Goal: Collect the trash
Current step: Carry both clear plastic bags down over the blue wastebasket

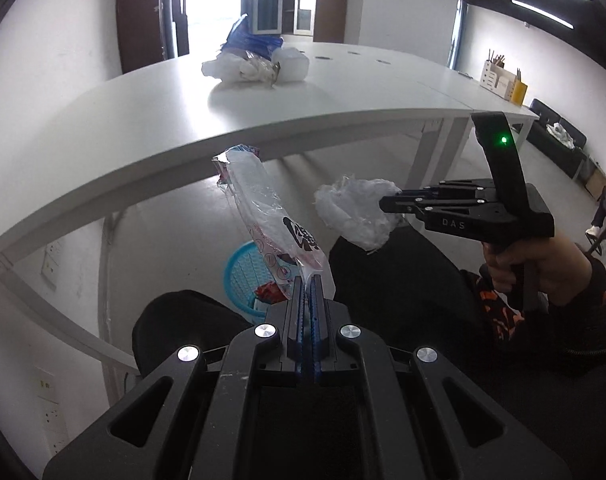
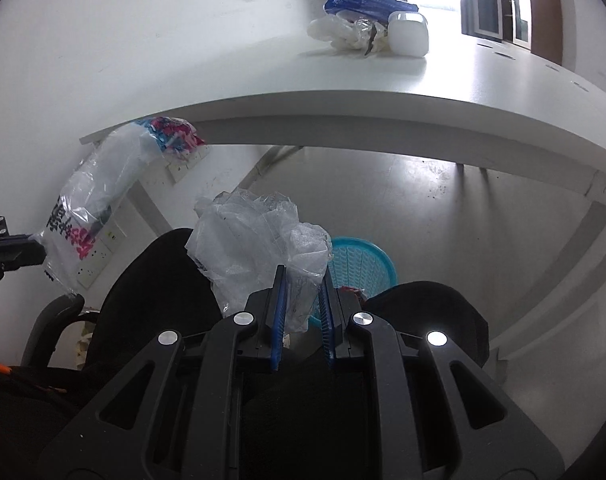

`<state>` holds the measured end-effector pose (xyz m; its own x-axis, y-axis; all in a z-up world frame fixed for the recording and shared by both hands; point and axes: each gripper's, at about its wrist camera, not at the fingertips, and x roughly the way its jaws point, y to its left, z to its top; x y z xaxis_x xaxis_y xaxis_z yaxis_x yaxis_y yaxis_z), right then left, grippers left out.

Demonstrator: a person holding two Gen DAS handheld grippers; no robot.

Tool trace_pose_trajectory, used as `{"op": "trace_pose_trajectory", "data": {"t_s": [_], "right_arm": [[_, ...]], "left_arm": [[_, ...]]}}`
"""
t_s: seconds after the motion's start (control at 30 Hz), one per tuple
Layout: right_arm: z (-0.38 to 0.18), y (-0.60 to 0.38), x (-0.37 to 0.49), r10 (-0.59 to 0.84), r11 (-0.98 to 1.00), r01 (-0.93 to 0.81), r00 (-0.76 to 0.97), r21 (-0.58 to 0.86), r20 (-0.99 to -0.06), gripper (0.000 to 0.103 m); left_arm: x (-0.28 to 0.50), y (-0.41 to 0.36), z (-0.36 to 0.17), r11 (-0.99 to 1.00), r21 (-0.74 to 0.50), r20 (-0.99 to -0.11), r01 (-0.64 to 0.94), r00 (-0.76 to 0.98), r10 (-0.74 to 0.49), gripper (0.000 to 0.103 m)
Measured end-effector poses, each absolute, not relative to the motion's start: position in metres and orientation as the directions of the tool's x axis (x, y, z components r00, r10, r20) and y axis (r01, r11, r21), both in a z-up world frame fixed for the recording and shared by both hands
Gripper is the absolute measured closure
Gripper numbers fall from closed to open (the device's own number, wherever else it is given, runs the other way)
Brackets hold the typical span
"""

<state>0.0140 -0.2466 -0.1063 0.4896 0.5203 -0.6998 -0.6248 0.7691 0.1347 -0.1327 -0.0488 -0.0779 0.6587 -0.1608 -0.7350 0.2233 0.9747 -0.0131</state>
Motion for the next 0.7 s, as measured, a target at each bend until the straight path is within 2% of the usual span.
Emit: {"op": "trace_pose_trajectory", "data": {"t_s": [0.17,0.5,0.7], "right_arm": [[-0.126,-0.234,0.017,0.471,0.788,-0.609,0.505,0.088,-0.723,0.088],[-0.185,-0.227,0.066,0.39,0.846,-0.518,0.442,0.125,-0.808,0.088],[-0.205,-0.205,0.091,0.337,0.864,-0.495,0.438,0.089,-0.833,0.088]], "left_arm": [[-0.116,-0.05,-0.118,0.976,-0.063,-0.785,0.211,0.594,-0.179,0.101],[-0.053,-0.026,-0.188,0.983,-0.115,-0.831,0.144,0.528,-0.175,0.101],[-0.008,-0.008,-0.224,0.993,-0.103,-0.856,0.053,0.504,-0.115,0.101]]}}
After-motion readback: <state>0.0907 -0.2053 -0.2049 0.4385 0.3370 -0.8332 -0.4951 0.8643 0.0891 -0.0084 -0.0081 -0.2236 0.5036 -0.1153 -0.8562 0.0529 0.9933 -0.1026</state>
